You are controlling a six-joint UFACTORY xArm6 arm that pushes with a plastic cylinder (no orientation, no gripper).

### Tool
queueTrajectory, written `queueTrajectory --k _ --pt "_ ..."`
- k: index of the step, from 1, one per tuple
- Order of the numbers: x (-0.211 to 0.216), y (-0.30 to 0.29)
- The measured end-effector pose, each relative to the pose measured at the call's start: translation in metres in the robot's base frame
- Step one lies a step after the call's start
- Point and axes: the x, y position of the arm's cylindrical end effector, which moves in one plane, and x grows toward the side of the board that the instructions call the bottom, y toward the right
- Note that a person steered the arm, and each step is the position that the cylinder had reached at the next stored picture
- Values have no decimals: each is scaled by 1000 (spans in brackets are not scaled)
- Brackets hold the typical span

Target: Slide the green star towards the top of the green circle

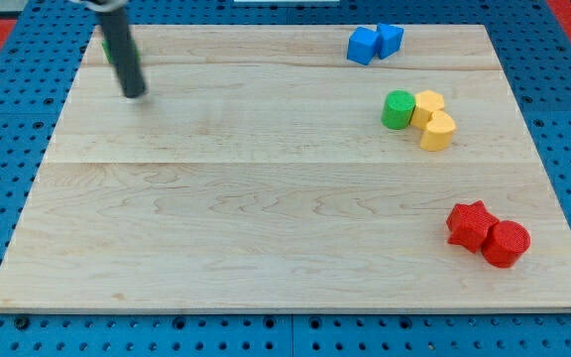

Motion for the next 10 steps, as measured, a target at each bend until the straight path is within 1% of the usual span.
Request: queueTrajectory --k 1,2,3,4,5,6,7,8,10 --pt "-44 -65" --pt "-59 -47" --pt "-54 49" --pt "-55 26" --pt "-73 22" --pt "-95 48" --pt "-84 113" --pt "-36 186" --pt "32 325"
